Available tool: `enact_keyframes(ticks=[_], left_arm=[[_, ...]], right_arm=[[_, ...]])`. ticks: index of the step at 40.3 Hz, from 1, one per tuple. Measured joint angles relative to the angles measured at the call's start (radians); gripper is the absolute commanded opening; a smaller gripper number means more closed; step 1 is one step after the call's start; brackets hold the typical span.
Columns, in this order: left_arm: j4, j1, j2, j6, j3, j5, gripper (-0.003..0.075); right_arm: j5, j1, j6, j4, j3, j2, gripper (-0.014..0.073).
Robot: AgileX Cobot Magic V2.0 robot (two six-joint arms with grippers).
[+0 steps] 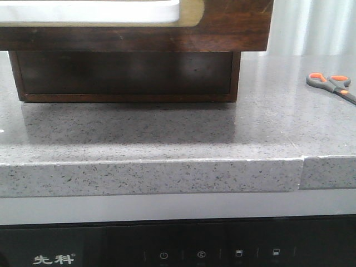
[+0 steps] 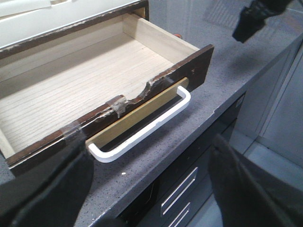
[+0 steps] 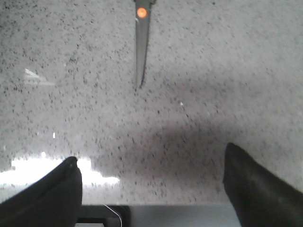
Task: Put scissors in drawer with both arms
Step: 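Lower the right gripper onto the grey-orange scissors and grasp them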
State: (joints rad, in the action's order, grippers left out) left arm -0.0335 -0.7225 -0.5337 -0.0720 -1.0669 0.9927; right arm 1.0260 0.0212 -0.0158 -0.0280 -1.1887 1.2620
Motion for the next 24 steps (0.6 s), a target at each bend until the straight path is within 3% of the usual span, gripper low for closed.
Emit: enact_keyframes(ticks=[8, 18, 24], left_arm=[[0.005, -0.004, -0.001, 0.0, 0.0, 0.0, 0.0494], [0.005, -0.004, -0.001, 0.0, 0.0, 0.0, 0.0494], [0.006, -0.004, -0.001, 0.0, 0.0, 0.0, 0.0494]], right_arm=[[0.01, 0.0, -0.027, 0.009, -0.1, 0.147, 0.0619], [0.057, 0.012, -0.037, 0.028, -0.244, 0.338, 0.0451], [0.077, 0.02, -0.037, 0.038, -0.327, 0.447, 0.043]])
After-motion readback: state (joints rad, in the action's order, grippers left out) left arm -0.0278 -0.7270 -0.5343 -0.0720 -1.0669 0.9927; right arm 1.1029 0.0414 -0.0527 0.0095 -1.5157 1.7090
